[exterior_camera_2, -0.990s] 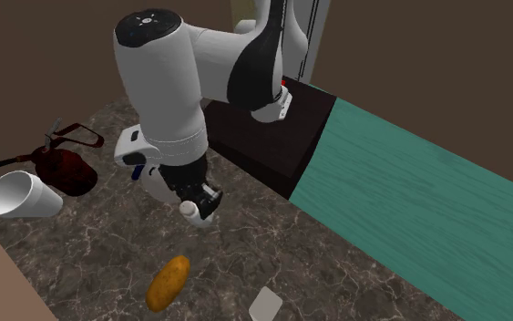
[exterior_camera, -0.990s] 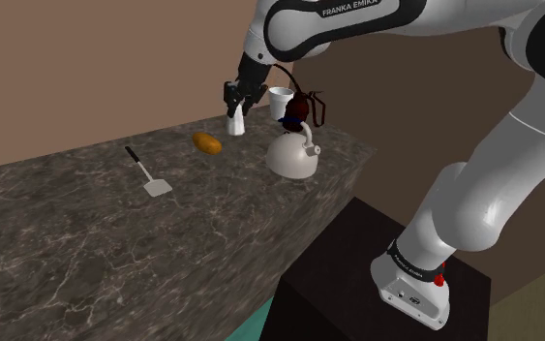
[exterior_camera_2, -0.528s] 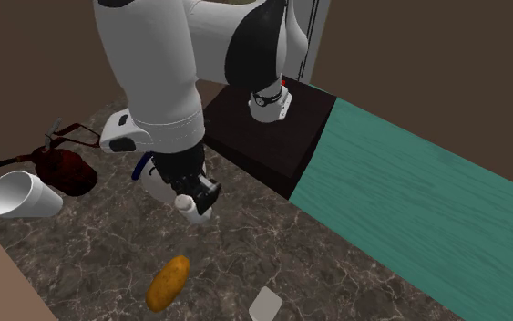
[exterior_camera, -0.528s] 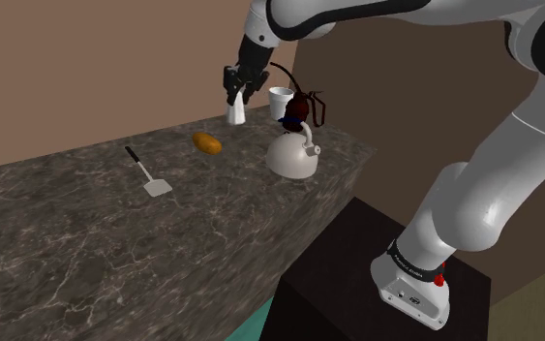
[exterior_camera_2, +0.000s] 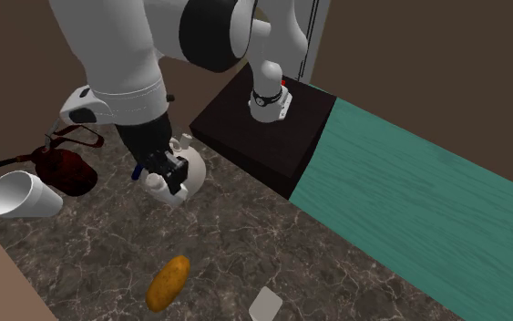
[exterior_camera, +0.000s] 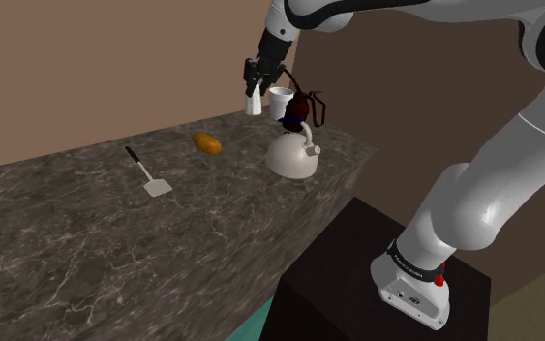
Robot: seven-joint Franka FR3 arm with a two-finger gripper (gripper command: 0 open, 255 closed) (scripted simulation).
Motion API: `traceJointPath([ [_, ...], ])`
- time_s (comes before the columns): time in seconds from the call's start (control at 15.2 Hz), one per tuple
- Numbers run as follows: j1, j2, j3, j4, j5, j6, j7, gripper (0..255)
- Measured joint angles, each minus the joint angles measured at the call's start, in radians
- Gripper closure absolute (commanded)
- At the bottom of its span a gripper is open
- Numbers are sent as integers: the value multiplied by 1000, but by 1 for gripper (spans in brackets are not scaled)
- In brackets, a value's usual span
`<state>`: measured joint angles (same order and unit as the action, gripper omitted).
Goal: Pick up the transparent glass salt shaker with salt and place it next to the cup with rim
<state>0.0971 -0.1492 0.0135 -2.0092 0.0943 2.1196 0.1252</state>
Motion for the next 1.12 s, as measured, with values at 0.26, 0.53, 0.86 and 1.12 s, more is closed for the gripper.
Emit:
traceJointPath([
  [0.26,-39,-6,-59,-1,18,-15,-104,255],
  [0.53,-77,0,-117,6,35,-27,-207,255],
  [0.86,-125,24,-190,41,57,-55,-335,255],
  [1.12,-167,76,-249,107,84,-87,-442,255],
])
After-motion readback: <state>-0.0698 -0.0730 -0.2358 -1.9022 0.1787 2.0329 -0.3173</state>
